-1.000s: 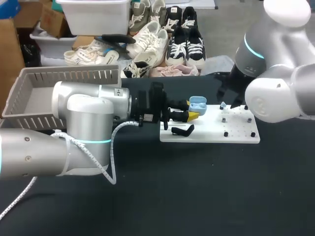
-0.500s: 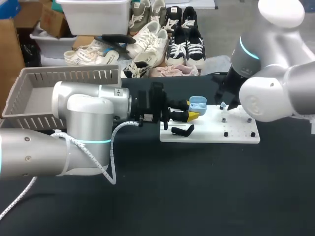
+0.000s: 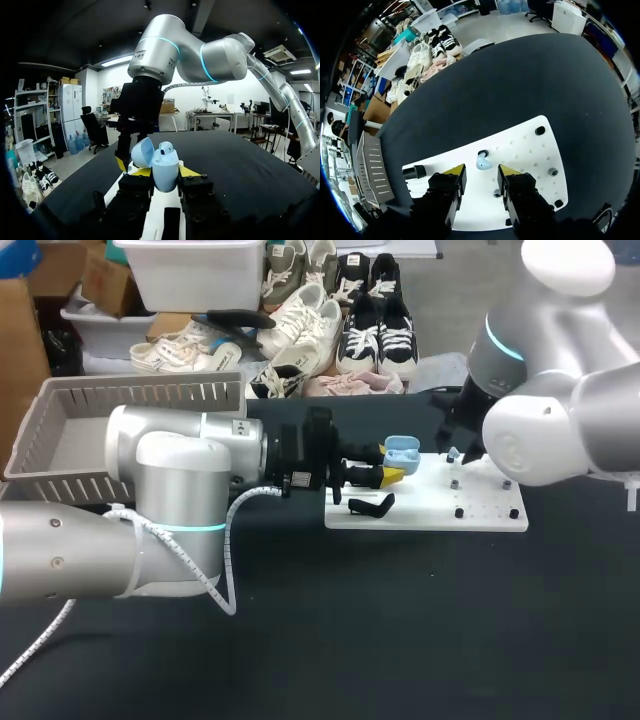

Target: Pick up each earbud case from the left stands, insert the matching earbuds, close the lid, and place the case in the box.

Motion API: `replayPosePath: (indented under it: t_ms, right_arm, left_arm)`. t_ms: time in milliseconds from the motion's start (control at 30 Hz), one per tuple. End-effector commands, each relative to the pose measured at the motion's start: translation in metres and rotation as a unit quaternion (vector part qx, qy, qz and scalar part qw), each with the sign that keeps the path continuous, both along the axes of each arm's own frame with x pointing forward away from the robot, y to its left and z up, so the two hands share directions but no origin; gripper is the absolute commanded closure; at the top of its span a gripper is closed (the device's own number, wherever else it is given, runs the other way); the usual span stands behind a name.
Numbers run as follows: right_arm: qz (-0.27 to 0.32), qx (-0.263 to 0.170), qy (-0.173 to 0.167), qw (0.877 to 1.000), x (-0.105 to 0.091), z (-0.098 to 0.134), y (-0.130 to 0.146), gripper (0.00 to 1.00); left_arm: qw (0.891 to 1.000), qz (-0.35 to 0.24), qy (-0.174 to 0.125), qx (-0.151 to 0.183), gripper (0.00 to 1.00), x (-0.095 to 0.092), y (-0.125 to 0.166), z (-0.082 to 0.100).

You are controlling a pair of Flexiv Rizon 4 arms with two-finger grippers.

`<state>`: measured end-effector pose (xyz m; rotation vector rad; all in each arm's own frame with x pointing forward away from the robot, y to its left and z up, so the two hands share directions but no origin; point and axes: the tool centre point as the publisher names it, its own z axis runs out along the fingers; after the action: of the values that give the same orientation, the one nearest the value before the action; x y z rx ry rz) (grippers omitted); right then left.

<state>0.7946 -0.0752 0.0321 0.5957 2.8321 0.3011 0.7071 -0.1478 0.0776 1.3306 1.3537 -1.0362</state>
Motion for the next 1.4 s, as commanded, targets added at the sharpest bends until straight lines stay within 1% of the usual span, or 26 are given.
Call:
replayPosePath:
  t_ms: [33,267,567,733,800,833,1000,1133,1167,1200,1233,1300,1400]
  right_arm:
    - [0.000,-0.001,0.004,1.000,0.0034,-0.0014,0.0018,0.62]
    - [-0.002,0.001,0.007,1.000,0.0043,-0.0045,0.0008,0.62]
    - [-0.002,-0.001,0.011,1.000,0.0055,-0.0074,0.0008,0.67]
    - [-0.001,0.000,0.012,1.000,0.0061,-0.0076,0.0011,0.73]
    - [-0.001,-0.001,0.011,1.000,0.0062,-0.0076,0.0011,0.80]
    - [-0.002,-0.001,0.011,1.000,0.0064,-0.0076,0.0011,0.82]
    - [-0.003,-0.001,0.012,1.000,0.0071,-0.0081,0.0004,0.83]
    - [-0.003,-0.002,0.013,1.000,0.0073,-0.0090,0.0001,0.86]
    - [-0.004,-0.002,0.014,1.000,0.0074,-0.0092,-0.0001,0.89]
    - [-0.004,-0.002,0.014,1.000,0.0074,-0.0093,-0.0001,0.96]
    - [-0.004,-0.002,0.015,1.000,0.0074,-0.0094,-0.0001,1.00]
    - [-0.005,-0.002,0.015,1.000,0.0074,-0.0086,-0.0005,1.00]
    - [-0.007,0.003,0.012,1.000,0.0034,-0.0008,-0.0029,1.00]
  left_arm:
    - [1.000,0.003,-0.001,-0.001,1.00,-0.0016,0.0000,-0.0004]
    - [1.000,0.003,-0.001,-0.001,1.00,-0.0016,0.0000,-0.0004]
    - [1.000,0.003,-0.001,-0.001,1.00,-0.0016,0.0000,-0.0004]
    - [1.000,0.003,-0.001,-0.001,1.00,-0.0016,0.0000,-0.0004]
    - [1.000,0.003,-0.001,-0.001,1.00,-0.0016,0.0000,-0.0004]
    - [1.000,0.003,-0.001,-0.001,1.00,-0.0016,0.0000,-0.0004]
    - [1.000,0.003,-0.001,-0.001,1.00,-0.0016,0.0000,-0.0004]
    - [1.000,0.003,-0.001,-0.001,1.00,-0.0016,0.0000,-0.0004]
    - [1.000,0.003,-0.001,-0.001,1.00,-0.0016,0.0000,-0.0004]
    - [1.000,0.003,-0.001,-0.001,1.00,-0.0016,0.0000,-0.0004]
    - [1.000,0.003,-0.001,-0.001,1.00,-0.0016,0.0000,-0.0004]
    - [1.000,0.003,-0.001,-0.001,1.00,-0.0016,0.0000,-0.0004]
    - [1.000,0.003,-0.001,-0.001,1.00,-0.0016,0.0000,-0.0004]
